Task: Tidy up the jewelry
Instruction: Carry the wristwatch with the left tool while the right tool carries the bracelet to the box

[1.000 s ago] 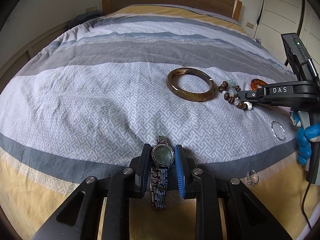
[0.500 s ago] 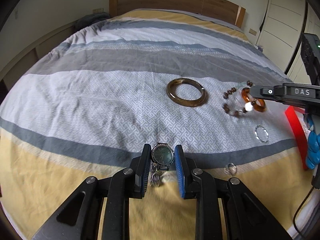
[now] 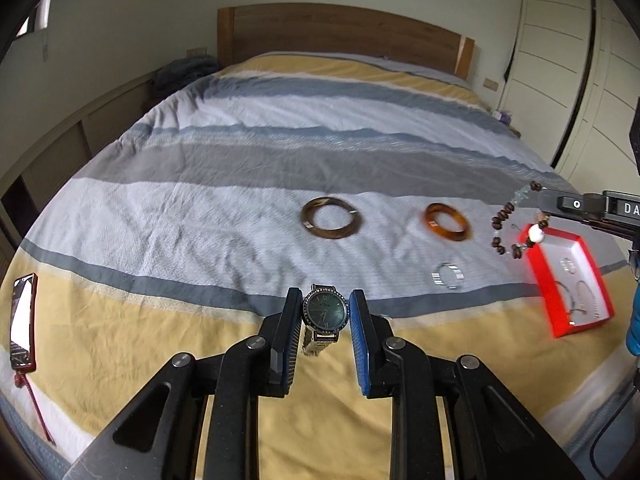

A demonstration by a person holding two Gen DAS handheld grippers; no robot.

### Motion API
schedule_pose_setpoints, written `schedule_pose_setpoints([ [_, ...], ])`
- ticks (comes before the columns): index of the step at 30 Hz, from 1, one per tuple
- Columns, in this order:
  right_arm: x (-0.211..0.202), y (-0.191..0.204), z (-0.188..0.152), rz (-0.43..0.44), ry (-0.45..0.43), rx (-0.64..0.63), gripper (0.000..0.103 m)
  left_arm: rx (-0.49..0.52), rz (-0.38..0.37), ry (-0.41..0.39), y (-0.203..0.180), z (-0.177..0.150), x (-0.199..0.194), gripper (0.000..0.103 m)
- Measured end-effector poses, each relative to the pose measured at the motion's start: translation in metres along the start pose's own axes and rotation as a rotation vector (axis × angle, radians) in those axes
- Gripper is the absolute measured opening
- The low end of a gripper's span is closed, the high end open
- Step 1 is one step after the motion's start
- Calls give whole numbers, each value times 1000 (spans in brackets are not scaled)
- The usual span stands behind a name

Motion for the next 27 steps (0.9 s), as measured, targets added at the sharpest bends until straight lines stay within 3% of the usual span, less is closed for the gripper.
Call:
schedule_pose_setpoints([
  [7,-67,-59,-13,-53,-61,59,10,42,-71,-22,-68,4,-13,23],
  [14,-109,-132,-27,-125,-89,104,10,97,-165,-4,-148,16,9,23],
  [20,-117,-192,-37,-178,-78,154,10,163,-243,43,-218,24,53,23],
  [27,-90,-256,-47,-244,-31,190,10,207,-315,123,-282,29,132,23],
])
Point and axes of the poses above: each gripper's, at about its wrist camera, not at the fingertips, and x roughly the way its jaws point, y to its left, z to its top, the point moved 5 cm from there along x, roughly the way its jaws point, and after that the axes turned 14 degrees about -z, right-handed, at the moved point
